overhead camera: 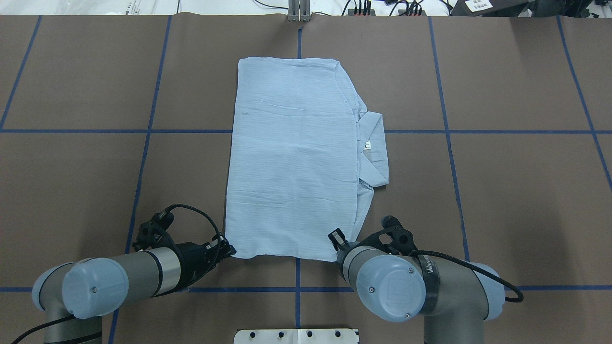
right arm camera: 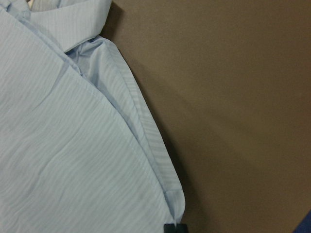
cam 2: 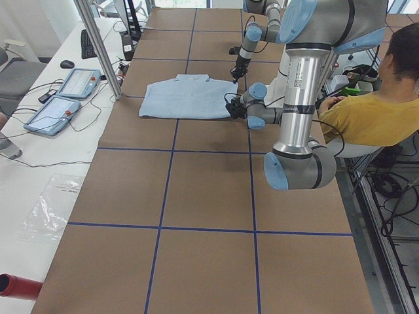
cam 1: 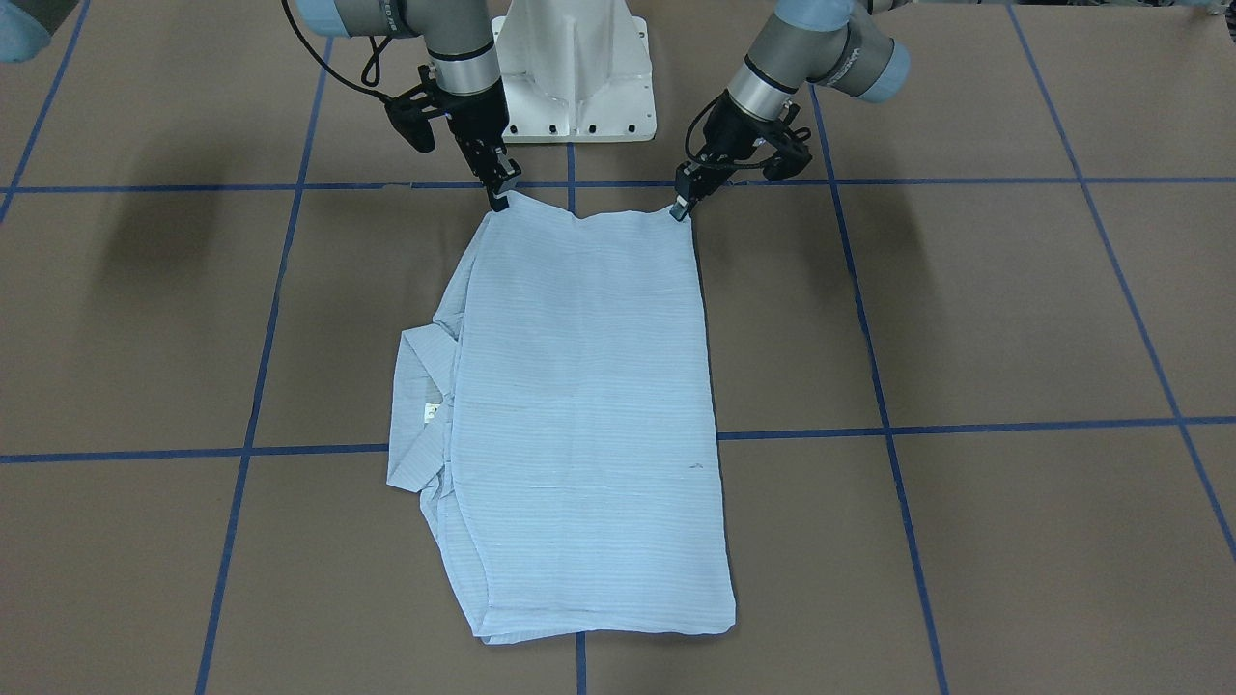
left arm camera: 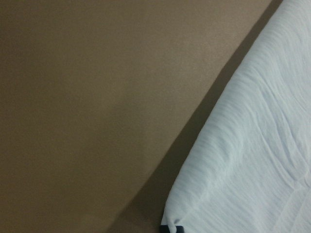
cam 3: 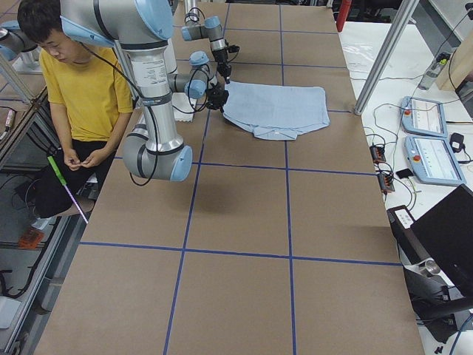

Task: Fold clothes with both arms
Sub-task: 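Grasp the shirt's near edge corners with both grippers, then lift the near edge with both grippers and fold it toward the far edge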

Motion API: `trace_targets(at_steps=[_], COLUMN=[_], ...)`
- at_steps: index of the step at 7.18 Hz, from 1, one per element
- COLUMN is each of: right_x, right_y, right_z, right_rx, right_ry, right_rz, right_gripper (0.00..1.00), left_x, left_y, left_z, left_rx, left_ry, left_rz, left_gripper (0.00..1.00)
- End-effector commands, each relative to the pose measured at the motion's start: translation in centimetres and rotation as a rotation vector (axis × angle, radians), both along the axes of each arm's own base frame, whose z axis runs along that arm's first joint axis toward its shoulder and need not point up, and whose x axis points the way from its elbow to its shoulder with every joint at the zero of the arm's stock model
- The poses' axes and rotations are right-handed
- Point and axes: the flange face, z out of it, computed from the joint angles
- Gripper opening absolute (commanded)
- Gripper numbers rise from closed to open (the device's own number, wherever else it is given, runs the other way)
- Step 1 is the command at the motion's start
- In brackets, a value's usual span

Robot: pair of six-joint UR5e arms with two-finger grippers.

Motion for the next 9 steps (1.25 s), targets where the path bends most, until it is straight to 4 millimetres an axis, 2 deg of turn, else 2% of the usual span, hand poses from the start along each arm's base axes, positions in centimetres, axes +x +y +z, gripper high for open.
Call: trace_targets(at_steps=[1, 2, 3, 4, 5, 6, 7, 8, 9], right_x=[3.2, 3.7, 4.3, 5.7, 7.0, 7.4, 7.9, 8.3, 8.9], right_y=[1.3, 1.8, 2.3, 3.4, 4.1, 4.1, 3.6, 2.5, 1.0], right_z=[-0.4, -0.8, -1.8, -2.5, -3.3, -3.6, -4.1, -4.5, -5.4], right_rx=[0.002, -0.002, 0.001, -0.002, -0.005, -0.005, -0.002, 0.002, 0.006], right_ry=[-0.036, -0.048, -0.074, -0.083, -0.067, -0.067, -0.077, -0.085, -0.1], right_rz=[-0.011, -0.014, -0.023, -0.039, -0.049, -0.049, -0.038, -0.017, -0.001], right_gripper=[0.0, 0.0, 0.0, 0.0, 0.0, 0.0, 0.0, 0.0, 0.0], left_x=[-1.2, -1.4, -2.5, -2.7, -3.2, -3.2, -3.8, -5.6, -6.3], left_y=[1.8, 3.0, 3.8, 4.3, 5.1, 5.2, 4.9, 4.8, 3.9], left_z=[-2.9, -4.3, -6.1, -6.4, -7.3, -7.6, -8.2, -10.7, -12.6], left_rx=[-0.038, -0.055, -0.073, -0.229, -0.262, -0.261, -0.229, -0.119, -0.091], left_ry=[0.059, 0.033, 0.029, 0.026, 0.019, 0.016, 0.0, -0.006, 0.023], left_rz=[0.017, 0.035, 0.042, -0.003, -0.033, -0.032, -0.028, 0.011, -0.001], left_gripper=[0.0, 0.0, 0.0, 0.0, 0.0, 0.0, 0.0, 0.0, 0.0])
